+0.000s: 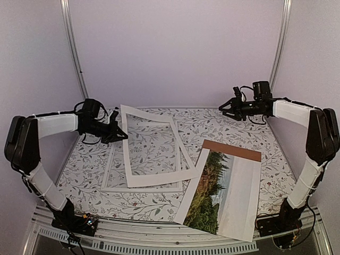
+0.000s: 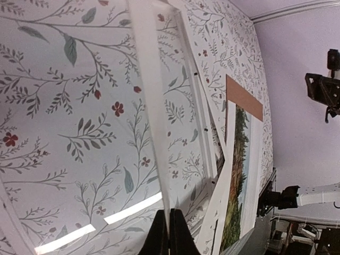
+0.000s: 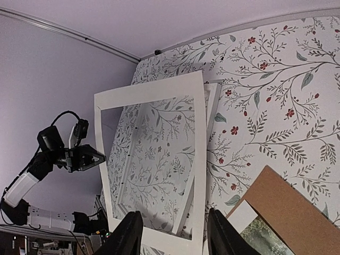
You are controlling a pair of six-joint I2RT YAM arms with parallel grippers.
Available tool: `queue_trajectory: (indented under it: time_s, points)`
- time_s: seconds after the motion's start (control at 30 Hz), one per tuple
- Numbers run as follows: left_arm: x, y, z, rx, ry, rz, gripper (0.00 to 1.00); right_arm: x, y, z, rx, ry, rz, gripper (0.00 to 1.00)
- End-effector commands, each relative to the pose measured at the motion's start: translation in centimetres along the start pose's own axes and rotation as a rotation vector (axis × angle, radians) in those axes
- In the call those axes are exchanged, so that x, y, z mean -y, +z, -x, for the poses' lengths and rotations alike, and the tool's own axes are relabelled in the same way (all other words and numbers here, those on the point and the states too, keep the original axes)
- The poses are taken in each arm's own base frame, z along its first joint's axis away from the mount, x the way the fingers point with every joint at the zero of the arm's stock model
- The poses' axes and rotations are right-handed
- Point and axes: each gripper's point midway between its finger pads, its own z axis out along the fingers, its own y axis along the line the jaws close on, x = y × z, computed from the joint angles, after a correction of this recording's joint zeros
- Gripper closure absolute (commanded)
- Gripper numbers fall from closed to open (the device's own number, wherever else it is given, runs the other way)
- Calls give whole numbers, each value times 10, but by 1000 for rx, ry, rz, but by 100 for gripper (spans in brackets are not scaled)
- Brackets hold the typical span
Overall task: Put the photo into the frame
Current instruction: Pass from the right arm to the left, then place the frame body on the glass panel.
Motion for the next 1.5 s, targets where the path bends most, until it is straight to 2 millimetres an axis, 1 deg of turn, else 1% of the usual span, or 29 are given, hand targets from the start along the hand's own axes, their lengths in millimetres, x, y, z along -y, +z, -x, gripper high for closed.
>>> queue_trajectory:
  time_s: [0.0,0.2,0.33,0.4,0.47,0.57,0.77,0.97,1.17,1.23,1.33,1.43,1.47]
  points:
    - [-25,-5,-23,-115,-1,86,100,15,5,-11,-13,-4,-29,55]
    - [-38,-11,-32,-176,-4,109,100,25,11,-18,-26,15,-26,55]
    - [-44,-16,-28,-188,-24,94,100,30,14,-22,-31,24,-27,55]
    - [-48,-16,-25,-197,-28,91,97,32,15,-24,-32,29,-23,55]
    - [-54,-16,-19,-199,-32,106,97,33,16,-26,-37,34,-18,56]
    - [-64,-12,-14,-204,-46,112,100,35,17,-28,-40,39,-20,56]
    - [-78,-5,-7,-202,-75,102,100,37,18,-29,-42,43,-24,56]
    - [-80,-1,3,-150,-99,47,93,39,18,-31,-46,45,-25,57]
    - [-89,6,3,-113,-136,44,88,40,18,-31,-47,50,-26,57]
    - [-91,9,3,-101,-146,42,88,40,18,-31,-47,51,-28,57]
    - [-93,10,5,-80,-154,38,91,40,18,-32,-48,51,-29,57]
    - [-91,10,10,-53,-152,27,99,41,18,-33,-50,54,-32,57]
    - [-90,9,11,-48,-150,18,100,41,18,-34,-51,56,-34,57]
